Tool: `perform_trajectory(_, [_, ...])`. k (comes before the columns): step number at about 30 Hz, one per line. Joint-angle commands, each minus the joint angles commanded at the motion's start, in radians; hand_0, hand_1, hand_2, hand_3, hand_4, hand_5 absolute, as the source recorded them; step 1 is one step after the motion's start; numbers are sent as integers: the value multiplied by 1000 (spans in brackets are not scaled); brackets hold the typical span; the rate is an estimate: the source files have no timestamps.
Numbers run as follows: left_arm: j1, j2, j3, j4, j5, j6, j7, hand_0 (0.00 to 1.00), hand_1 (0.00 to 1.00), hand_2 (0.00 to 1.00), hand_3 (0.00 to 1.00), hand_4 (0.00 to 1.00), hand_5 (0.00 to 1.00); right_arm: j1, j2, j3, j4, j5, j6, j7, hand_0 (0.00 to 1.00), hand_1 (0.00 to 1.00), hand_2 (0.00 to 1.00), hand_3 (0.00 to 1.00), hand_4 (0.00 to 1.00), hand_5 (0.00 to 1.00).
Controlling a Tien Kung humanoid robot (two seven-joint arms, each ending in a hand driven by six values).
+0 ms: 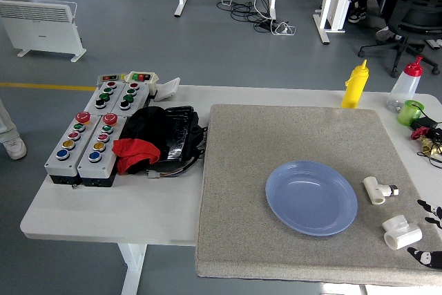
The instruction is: Pick pipe place plate twice
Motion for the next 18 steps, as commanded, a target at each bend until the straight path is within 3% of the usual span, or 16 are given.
perform_trajectory(17, [-6,2,15,3,-23,-2,-9,734,701,735,769,394,998,46,33,-47,-32,-32,-27,-38,954,894,998,977,827,284])
perform_trajectory(18, [-8,3,16,3,-25,-2,-10,734,702,734,769,393,998,53,36,-51,-39,-38,-28,-40,893,864,969,930,816,283])
